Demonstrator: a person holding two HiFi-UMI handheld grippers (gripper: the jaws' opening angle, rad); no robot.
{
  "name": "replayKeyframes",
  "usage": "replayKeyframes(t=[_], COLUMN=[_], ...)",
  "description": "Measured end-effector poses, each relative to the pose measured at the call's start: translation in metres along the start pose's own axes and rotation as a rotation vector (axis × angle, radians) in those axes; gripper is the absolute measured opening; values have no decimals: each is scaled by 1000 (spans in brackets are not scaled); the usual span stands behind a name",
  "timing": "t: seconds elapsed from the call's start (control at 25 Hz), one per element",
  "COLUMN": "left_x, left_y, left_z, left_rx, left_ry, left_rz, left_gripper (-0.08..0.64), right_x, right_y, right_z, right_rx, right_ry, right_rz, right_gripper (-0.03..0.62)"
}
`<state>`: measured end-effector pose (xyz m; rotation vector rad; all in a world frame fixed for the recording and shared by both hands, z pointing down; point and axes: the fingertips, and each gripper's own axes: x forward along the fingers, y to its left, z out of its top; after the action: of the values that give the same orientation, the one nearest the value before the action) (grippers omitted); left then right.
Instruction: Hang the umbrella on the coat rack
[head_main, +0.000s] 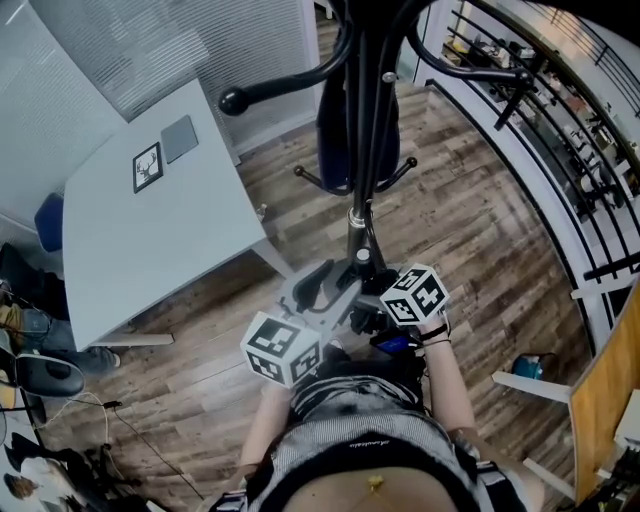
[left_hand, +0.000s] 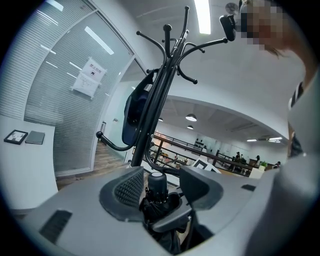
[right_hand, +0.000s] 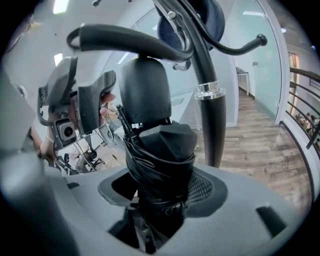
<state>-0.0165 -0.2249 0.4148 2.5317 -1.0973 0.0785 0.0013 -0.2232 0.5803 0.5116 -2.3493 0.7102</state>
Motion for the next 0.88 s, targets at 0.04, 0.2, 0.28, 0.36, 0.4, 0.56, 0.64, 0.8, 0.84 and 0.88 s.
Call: replayKeyframes(t=[0.04, 0.2, 0.28, 0.36, 0.4, 0.56, 0.64, 0.8, 0.84, 0.88], left_x=[1, 4, 4, 5, 5, 6, 6, 4, 3, 3], left_y=[-2, -3, -2, 0, 1, 3, 2, 0, 0, 0], left_z=[-1, -2, -3, -3, -4, -5, -5, -9, -9, -10], left_rx=[2, 3, -1, -8, -12, -13, -15, -14, -13, -13], left_ry=[2, 8, 9, 7, 8, 11, 11, 23, 25, 27], left_rz=[1, -5, -4, 0, 2, 4, -1, -13, -14, -15], left_gripper=[213, 213, 213, 213, 213, 213, 213, 213, 213, 213], right_x=[0, 1, 0, -2, -3, -5, -6, -4, -3, -2], right_y=[0, -2, 0, 3, 4, 14, 19, 26, 27, 28], right_z=[-1, -2, -2, -2, -3, -5, -6, -10, -11, -13], right_rx=[6, 20, 18, 13, 11, 10, 8, 14, 19, 23], right_ry=[-1, -4, -4, -4, -3, -6, -8, -10, -11, -12], right_rz=[-1, 6, 10, 8, 7, 19, 26, 36, 37, 39], right_gripper=[265, 265, 265, 265, 265, 265, 265, 265, 265, 265])
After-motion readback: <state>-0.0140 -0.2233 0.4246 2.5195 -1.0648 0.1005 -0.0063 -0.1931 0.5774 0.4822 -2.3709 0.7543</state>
